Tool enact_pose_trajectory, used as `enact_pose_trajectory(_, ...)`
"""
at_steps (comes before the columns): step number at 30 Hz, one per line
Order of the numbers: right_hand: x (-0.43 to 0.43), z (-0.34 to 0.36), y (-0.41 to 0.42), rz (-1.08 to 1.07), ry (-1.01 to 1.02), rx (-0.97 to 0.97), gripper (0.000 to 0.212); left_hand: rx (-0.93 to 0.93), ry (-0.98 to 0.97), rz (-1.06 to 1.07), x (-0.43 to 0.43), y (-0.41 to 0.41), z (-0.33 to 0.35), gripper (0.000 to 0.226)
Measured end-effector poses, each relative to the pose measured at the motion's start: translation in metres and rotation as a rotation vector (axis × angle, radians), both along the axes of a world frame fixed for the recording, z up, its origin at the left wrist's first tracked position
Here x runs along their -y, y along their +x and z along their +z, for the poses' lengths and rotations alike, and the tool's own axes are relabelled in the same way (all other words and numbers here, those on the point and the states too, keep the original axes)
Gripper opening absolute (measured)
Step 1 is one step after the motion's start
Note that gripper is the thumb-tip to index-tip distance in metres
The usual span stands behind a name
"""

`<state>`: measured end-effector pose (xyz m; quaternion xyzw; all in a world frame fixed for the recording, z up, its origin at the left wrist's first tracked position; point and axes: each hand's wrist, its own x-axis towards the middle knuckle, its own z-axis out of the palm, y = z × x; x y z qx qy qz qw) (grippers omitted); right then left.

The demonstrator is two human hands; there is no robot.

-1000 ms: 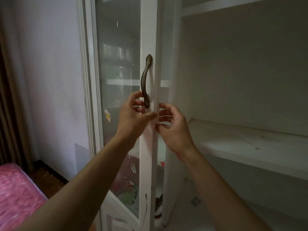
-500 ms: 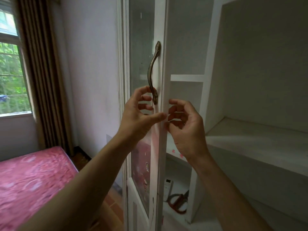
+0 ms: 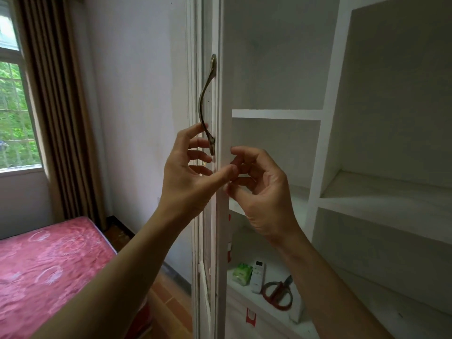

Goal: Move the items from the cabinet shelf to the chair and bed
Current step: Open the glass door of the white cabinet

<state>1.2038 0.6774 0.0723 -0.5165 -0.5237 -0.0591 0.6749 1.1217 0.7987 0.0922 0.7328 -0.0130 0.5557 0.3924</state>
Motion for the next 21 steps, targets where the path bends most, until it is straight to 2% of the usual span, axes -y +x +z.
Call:
enact_pose_trajectory(9, -0.049, -0.003, -0.049, 0.022, 0.022, 0.058, 0.051, 0.026, 0.051, 0.023, -0.048, -0.051, -0.008, 0.085)
enact_pose_trajectory(15, -0.085, -0.003, -0.075, -0.066, -0.004, 0.171, 0.053, 0.075, 0.089, 0.267, -0.074, -0.083, -0.013, 0.047)
enact_pose_trajectory(18, -0.105, -0.004, -0.086, -0.161, -0.005, 0.254, 0.056, 0.114, 0.151, 0.346, -0.087, -0.094, -0.015, 0.040)
enact_pose_trajectory(21, -0.128, -0.007, -0.097, -0.153, 0.017, 0.260, 0.060, 0.131, 0.168, 0.389, -0.102, -0.104, -0.017, 0.039)
